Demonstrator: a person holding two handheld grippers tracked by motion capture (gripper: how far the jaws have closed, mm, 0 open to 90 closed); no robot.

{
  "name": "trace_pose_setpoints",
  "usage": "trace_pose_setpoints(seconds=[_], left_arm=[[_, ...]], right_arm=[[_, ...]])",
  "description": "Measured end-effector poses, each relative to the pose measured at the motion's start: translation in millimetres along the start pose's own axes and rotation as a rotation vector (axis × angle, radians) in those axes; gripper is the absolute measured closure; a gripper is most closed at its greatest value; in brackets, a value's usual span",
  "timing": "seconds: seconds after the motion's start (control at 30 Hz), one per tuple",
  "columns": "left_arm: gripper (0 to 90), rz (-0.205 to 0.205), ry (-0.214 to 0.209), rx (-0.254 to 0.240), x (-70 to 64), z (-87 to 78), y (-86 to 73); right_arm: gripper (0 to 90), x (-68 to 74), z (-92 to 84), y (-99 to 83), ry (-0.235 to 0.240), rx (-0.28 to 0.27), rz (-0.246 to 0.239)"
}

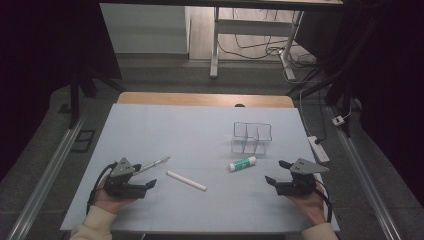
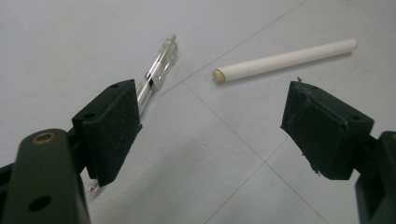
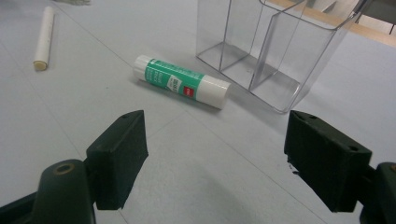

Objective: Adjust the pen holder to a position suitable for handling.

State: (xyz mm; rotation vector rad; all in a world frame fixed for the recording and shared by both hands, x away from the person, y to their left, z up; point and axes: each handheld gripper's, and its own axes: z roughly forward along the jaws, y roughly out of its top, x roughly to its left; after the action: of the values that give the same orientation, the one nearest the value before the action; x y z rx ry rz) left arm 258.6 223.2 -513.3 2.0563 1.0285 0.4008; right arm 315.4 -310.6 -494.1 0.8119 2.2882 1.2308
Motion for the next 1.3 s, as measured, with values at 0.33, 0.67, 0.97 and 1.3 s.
trace_pose_setpoints(seconds=[0.33, 0.67, 0.97, 1.3], left_arm=[[19.5, 0.007, -0.001, 0.002, -0.6, 0.4, -0.3], [19.5, 0.013, 0.002, 0.010, -1.4, 2.3, -0.5], [19.5, 0.012, 0.003, 0.011, 0.1, 2.4, -1.3], [19.4, 0.011, 0.009, 0.012, 1.4, 2.1, -2.8]], right_arm=[[21.7, -1.9, 0.5, -0.1, -0.007, -0.003, 0.027], [23.1, -8.7, 3.2, 8.7, -0.025, -0.010, 0.045], [26.2, -13.5, 10.8, 14.0, -0.039, 0.003, 0.058], [33.5, -18.3, 14.7, 18.9, -0.073, 0.019, 0.075]])
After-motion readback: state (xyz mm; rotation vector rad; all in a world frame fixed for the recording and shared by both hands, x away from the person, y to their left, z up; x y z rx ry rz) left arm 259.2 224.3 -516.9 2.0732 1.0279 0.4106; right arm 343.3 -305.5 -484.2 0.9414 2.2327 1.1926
